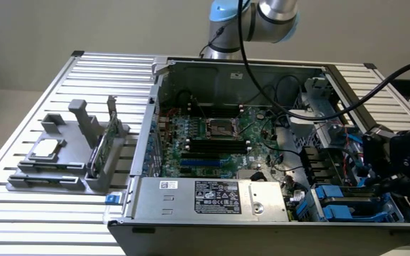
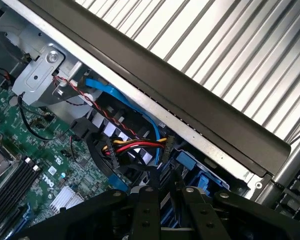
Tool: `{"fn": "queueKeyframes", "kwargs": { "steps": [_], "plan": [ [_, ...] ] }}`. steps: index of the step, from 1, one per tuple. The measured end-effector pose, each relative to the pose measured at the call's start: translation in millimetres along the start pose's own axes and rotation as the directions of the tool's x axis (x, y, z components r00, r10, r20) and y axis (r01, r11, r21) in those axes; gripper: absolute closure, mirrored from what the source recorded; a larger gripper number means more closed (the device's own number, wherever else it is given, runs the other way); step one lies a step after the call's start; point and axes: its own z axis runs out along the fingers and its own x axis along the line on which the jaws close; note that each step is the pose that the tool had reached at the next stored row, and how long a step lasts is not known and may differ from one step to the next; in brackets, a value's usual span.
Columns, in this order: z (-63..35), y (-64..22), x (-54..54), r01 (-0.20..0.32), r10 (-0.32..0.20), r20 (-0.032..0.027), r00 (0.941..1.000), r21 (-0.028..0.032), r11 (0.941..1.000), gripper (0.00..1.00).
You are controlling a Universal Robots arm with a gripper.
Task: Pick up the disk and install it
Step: 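Insert the first disk wire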
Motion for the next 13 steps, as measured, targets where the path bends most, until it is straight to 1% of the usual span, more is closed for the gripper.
{"fn": "queueKeyframes", "kwargs": {
  "steps": [4, 9, 13],
  "plan": [
    [0.1, 0.2, 0.1, -0.020, 0.020, -0.0003, 0.9998, -0.0017, 0.9998, 0.77],
    [1.9, 0.3, 0.7, -0.049, 0.049, 0.0014, 0.9988, -0.0002, 0.9988, 0.77],
    [4.4, 0.7, 1.2, -0.066, 0.066, 0.0017, 0.9978, -0.0004, 0.9978, 0.77]
  ]
}}
